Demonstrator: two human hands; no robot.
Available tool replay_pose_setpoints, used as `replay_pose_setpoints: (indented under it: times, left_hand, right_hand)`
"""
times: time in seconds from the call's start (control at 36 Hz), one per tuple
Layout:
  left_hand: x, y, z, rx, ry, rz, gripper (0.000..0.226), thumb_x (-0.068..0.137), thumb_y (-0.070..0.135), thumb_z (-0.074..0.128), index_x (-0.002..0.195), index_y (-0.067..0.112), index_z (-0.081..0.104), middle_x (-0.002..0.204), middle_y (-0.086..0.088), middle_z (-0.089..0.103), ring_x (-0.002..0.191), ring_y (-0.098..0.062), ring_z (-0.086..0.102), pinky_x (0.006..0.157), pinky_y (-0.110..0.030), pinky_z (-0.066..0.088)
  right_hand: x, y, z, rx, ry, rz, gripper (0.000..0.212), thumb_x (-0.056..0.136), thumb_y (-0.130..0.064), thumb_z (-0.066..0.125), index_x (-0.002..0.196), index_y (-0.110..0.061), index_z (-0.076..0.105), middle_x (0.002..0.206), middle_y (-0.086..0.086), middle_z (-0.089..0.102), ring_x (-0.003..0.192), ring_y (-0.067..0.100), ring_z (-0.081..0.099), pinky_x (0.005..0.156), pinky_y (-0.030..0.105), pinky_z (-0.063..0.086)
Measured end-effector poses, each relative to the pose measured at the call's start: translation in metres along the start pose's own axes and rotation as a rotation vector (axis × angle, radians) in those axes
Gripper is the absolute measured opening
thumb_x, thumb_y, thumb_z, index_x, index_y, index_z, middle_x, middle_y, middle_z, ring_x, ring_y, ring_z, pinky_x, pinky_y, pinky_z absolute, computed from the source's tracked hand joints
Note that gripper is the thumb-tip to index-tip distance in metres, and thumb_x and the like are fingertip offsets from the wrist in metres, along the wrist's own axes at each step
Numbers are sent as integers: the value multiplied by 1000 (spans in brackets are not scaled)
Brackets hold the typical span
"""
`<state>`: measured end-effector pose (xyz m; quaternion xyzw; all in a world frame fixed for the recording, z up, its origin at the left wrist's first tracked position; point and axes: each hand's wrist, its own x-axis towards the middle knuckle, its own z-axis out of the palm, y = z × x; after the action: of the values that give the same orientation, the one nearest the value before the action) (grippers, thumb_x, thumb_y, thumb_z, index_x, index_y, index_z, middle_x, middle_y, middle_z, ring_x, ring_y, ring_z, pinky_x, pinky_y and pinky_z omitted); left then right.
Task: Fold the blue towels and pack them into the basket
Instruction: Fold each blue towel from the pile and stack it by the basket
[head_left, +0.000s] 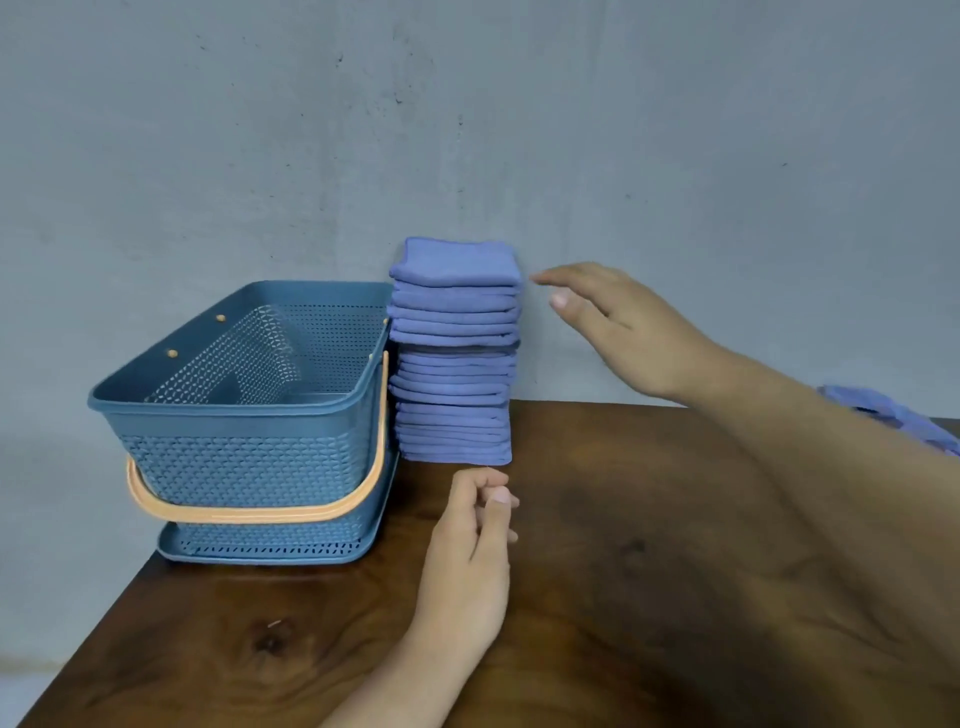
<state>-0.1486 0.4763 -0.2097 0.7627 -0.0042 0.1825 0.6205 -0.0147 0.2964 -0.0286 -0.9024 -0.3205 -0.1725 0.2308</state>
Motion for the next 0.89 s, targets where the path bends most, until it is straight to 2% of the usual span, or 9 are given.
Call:
replay_pose_setpoints:
  times: [0.11, 0.22, 0.25, 0.31, 0.44, 0.53, 0.58, 0.78, 0.89]
  left_hand:
    - [-5, 2, 4, 75, -106, 27, 12, 110, 41, 47, 115, 44, 58, 106, 20, 68, 91, -6, 69, 83, -48, 61]
    - [-18, 3, 13, 228, -286, 97, 13, 108, 46, 51, 120, 44, 56, 107, 21, 66, 100, -5, 67, 86, -38, 58]
    - [-21, 3, 14, 279, -333, 125, 15, 108, 47, 52, 121, 43, 56, 110, 23, 65, 104, -3, 66, 87, -33, 56]
    - [-25, 6, 18, 403, -418, 173, 15, 107, 48, 52, 120, 43, 57, 113, 28, 63, 108, 2, 62, 84, -25, 52]
    - [-25, 10, 35, 754, -507, 319, 11, 105, 42, 58, 113, 48, 54, 115, 36, 50, 99, -1, 57, 71, -17, 46]
    - [-24, 12, 51, 860, -496, 363, 11, 104, 42, 59, 113, 47, 55, 115, 45, 43, 97, 3, 54, 63, -14, 39]
    - [-22, 11, 62, 892, -491, 367, 11, 103, 43, 58, 113, 48, 54, 114, 40, 46, 99, 2, 54, 62, -15, 41]
    - [-1, 6, 114, 907, -471, 378, 11, 102, 44, 56, 112, 48, 52, 103, 25, 54, 95, 5, 55, 66, -16, 44]
    - [11, 8, 144, 902, -473, 368, 9, 103, 46, 53, 111, 48, 51, 102, 23, 53, 86, 0, 59, 68, -21, 51]
  right_hand:
    - [-95, 49, 0, -16, -10, 105, 46, 111, -57, 34, 146, -37, 57, 145, -21, 54, 138, -1, 43, 115, 25, 32]
    - [-173, 99, 4, -14, 57, 248, 38, 109, -47, 46, 136, -30, 66, 139, -15, 61, 130, -5, 46, 110, 7, 27]
    - [-190, 111, 4, -6, 82, 297, 35, 108, -47, 47, 134, -32, 66, 138, -17, 61, 131, -3, 48, 111, 10, 29]
    - [-219, 136, 3, -41, 145, 377, 31, 108, -47, 50, 131, -34, 66, 137, -18, 61, 133, 5, 50, 113, 27, 37]
    - [-266, 191, 4, -339, 248, 514, 37, 102, -47, 53, 128, -28, 69, 140, -5, 62, 130, 25, 52, 106, 51, 45]
    - [-275, 211, 2, -455, 255, 599, 37, 96, -39, 65, 130, -27, 69, 141, 5, 62, 132, 33, 52, 107, 55, 42]
    - [-275, 220, -2, -496, 274, 643, 39, 94, -35, 68, 132, -26, 68, 142, 12, 61, 133, 38, 53, 105, 57, 42]
    - [-280, 237, 11, -575, 74, 808, 54, 100, -50, 53, 151, -32, 52, 160, 16, 43, 146, 41, 38, 110, 65, 35]
    - [-277, 238, 8, -592, 73, 912, 60, 102, -56, 49, 158, -36, 42, 169, 21, 28, 154, 47, 26, 117, 66, 27]
